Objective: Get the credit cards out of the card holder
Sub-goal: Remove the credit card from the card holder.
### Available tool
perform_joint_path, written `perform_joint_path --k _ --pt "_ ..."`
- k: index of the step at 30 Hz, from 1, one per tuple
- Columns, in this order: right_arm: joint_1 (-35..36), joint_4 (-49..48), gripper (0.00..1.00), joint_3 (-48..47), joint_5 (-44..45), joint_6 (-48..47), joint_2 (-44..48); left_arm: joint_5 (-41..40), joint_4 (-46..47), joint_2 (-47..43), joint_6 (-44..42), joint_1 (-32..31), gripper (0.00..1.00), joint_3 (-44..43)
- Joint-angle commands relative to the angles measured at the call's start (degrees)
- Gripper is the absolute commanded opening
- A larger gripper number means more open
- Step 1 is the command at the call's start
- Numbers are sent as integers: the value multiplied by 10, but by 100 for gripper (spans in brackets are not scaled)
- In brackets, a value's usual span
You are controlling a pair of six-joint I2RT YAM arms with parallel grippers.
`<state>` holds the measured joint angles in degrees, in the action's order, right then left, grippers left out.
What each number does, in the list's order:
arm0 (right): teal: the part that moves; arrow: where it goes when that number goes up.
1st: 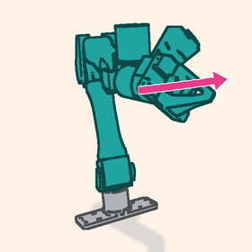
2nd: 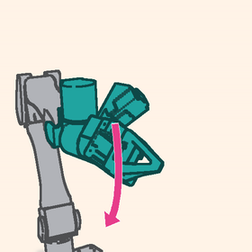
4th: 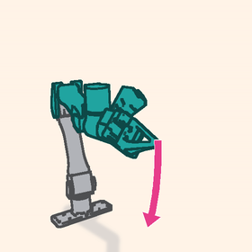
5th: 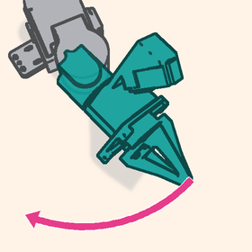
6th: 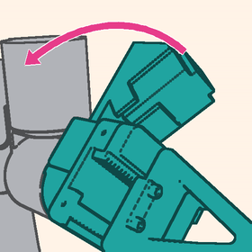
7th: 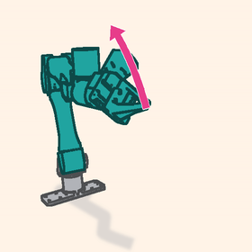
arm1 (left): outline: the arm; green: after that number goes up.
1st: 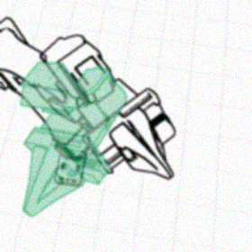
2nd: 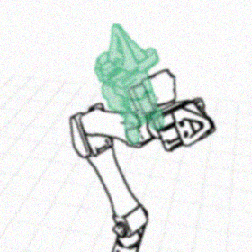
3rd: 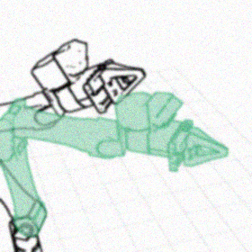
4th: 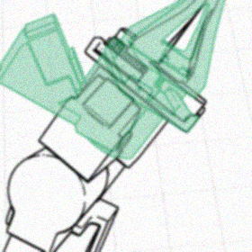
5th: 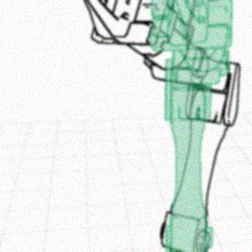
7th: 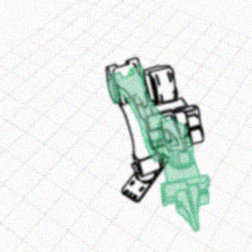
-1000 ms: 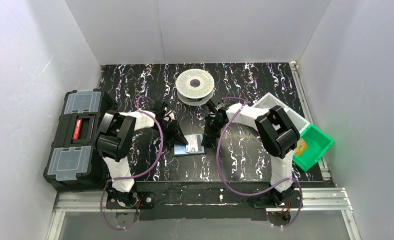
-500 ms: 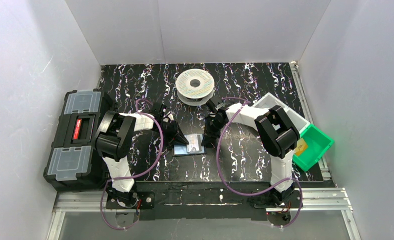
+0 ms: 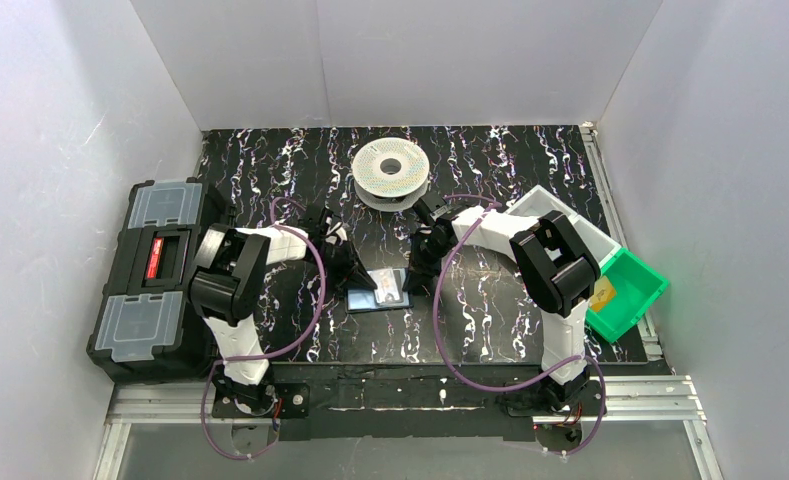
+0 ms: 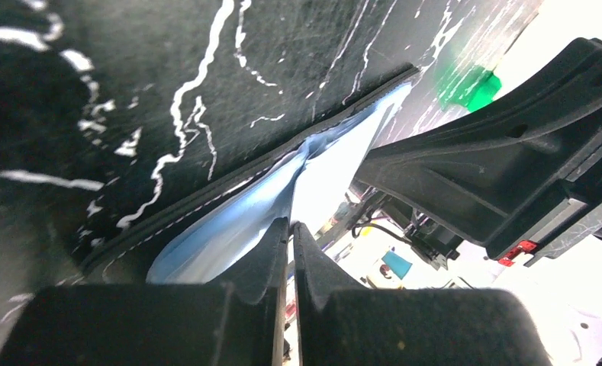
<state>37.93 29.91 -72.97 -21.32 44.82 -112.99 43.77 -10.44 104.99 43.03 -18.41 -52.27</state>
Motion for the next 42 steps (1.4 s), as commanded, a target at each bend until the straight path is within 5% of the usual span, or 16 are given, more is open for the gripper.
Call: perform_joint_path --k 1,35,42 --pt "3 13 4 1 41 -14 -24 -55 -88 -29 -46 15 0 -28" --pt "2 14 5 -12 26 -21 8 -146 -240 -107 -138 54 0 -78" --pt "2 23 12 -37 18 -23 50 -146 -257 -143 -144 54 0 -90"
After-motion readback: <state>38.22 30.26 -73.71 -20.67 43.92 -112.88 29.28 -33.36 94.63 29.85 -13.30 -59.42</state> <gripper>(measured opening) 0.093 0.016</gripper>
